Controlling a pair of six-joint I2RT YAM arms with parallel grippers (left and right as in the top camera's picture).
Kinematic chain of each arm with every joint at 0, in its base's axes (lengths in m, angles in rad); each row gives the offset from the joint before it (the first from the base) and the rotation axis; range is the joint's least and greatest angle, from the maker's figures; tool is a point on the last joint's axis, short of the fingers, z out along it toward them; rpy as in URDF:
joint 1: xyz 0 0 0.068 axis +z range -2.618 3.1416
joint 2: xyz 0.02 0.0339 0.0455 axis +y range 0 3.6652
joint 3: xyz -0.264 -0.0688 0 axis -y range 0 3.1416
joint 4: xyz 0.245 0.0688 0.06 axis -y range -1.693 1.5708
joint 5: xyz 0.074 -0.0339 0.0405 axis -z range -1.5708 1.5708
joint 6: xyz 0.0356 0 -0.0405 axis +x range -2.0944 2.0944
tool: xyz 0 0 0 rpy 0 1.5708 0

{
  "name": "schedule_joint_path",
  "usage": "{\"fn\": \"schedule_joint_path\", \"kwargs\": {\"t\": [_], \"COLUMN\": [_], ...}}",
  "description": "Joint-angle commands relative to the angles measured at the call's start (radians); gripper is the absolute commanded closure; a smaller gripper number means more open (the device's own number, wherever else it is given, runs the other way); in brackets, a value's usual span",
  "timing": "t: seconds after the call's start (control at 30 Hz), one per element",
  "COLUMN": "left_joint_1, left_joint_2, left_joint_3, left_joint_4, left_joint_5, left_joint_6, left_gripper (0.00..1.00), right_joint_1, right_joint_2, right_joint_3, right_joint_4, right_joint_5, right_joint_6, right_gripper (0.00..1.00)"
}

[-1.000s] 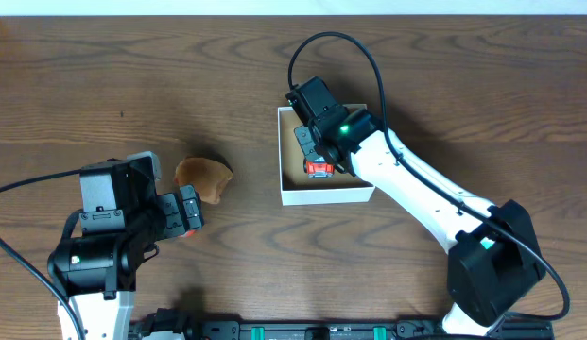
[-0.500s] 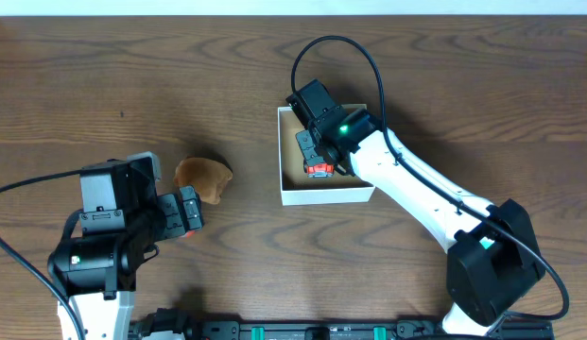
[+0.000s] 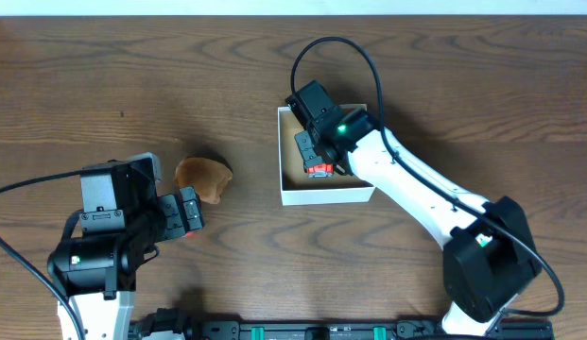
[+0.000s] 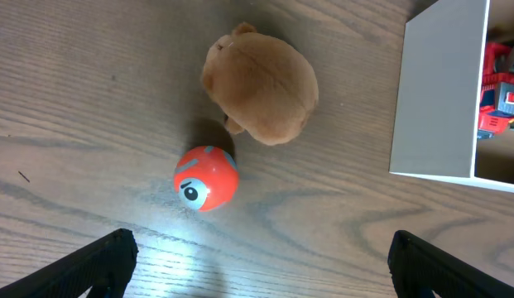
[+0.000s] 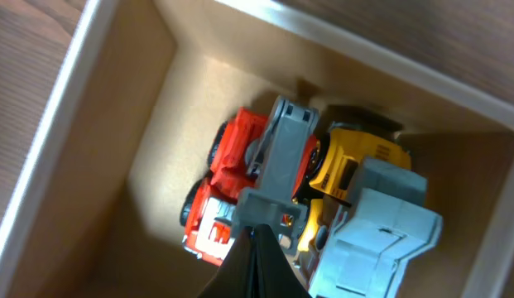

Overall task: Pack container
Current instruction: 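Lower the fire truck beside the dump truck and open the right gripper, then lift the right gripper out of the box toward the right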

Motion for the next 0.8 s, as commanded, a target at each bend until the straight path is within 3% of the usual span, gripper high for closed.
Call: {"fn": "schedule_joint_path", "kwargs": {"t": [0.0,0.53,0.7,0.77], "left_joint_1": [-0.004,-0.004,-0.004,-0.004], "left_joint_2": [0.002,0.002,0.000,-0.001], "left_joint_3": [0.017,0.017,0.017,0.023], "left_joint_4": [-0.005,-0.004,-0.004,-0.008], "left_joint_5": [0.007,0.007,0.007,0.007], "left_joint_6": [0.008,0.008,0.009,0.008], "left_gripper": [0.02,0.02,0.02,0.02], "right_joint_1": [-0.011,-0.016,-0.043,-0.064], "right_joint_2": [0.037,0.023,-0.067,-0.123], "right_joint_3": [-0.006,0.013,0.074,0.096], "right_joint_4": [0.000,0.032,0.014,0.004], "right_joint_5": [0.000,0.026,0.039,0.039], "right_joint_6": [0.016,-0.005,-0.050,-0.071], "right_gripper": [0.99,0.97,0.85,0.62]}}
